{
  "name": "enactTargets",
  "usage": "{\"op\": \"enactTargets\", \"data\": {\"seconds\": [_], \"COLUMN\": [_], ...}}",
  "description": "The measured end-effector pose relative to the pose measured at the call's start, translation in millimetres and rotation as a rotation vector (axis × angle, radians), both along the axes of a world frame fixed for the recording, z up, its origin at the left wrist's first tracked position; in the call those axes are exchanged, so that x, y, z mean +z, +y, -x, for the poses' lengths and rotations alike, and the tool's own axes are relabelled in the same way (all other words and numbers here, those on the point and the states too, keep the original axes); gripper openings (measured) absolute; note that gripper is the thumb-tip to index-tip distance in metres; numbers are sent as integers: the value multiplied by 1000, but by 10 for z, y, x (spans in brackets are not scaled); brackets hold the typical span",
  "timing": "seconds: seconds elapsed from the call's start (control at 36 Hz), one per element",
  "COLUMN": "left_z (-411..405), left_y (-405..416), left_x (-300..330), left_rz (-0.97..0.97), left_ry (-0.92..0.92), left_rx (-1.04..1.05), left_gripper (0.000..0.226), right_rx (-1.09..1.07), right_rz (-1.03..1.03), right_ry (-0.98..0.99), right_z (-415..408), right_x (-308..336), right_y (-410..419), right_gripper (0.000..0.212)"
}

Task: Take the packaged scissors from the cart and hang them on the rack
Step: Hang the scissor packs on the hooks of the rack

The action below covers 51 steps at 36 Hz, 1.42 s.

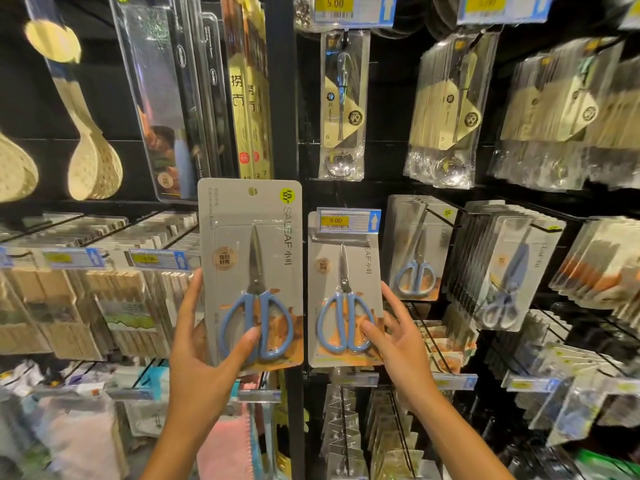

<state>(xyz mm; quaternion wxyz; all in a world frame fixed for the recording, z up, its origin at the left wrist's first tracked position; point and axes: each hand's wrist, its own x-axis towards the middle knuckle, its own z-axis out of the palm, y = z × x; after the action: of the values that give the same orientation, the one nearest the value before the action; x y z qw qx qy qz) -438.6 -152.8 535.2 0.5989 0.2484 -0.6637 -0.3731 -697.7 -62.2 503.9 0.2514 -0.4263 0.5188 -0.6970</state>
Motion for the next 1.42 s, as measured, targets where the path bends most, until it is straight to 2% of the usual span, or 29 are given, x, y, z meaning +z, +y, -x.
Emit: {"op": "enactTargets", "data": {"seconds": [0.19,0.44,0.58,0.69,0.81,0.86,0.97,1.08,1.31,1.42], "left_z": [10,27,59,94,120,132,168,213,213,230], "left_y": [-10,-43,-51,-74,-123,-150,-213,-265,-367,-346], "left_x": [15,-7,18,61,78,78,98,135,158,183], "left_rz": [3,22,48,45,38,37,54,51,29,20], "left_ry": [-9,-2,-13,-16,-15,-19,-41,-54,-51,-44], "left_rx": [16,19,44,40,36,41,60,65,74,78], "left_gripper": [100,100,99,98,98,99,98,99,99,97], "right_rx": [43,-78,-115,-170,-205,-194,-151,-130,-194,-201], "right_rz": [-9,-17,-57,-118,-199,-233,-297,-350,-400,-419], "right_ry": [-93,43,36,12,25,-38,-238,-357,-398,-464], "right_z": [34,82,160,269,428,499,627,723,879,939], "right_x": [-60,-87,-156,-220,-274,-298,-315,-288,-272,-227], "right_y": [3,-92,-290,-498,-714,-810,-973,-1128,-1593,-1749], "right_gripper": [73,65,62,54,21,13,13,17,46,46]}}
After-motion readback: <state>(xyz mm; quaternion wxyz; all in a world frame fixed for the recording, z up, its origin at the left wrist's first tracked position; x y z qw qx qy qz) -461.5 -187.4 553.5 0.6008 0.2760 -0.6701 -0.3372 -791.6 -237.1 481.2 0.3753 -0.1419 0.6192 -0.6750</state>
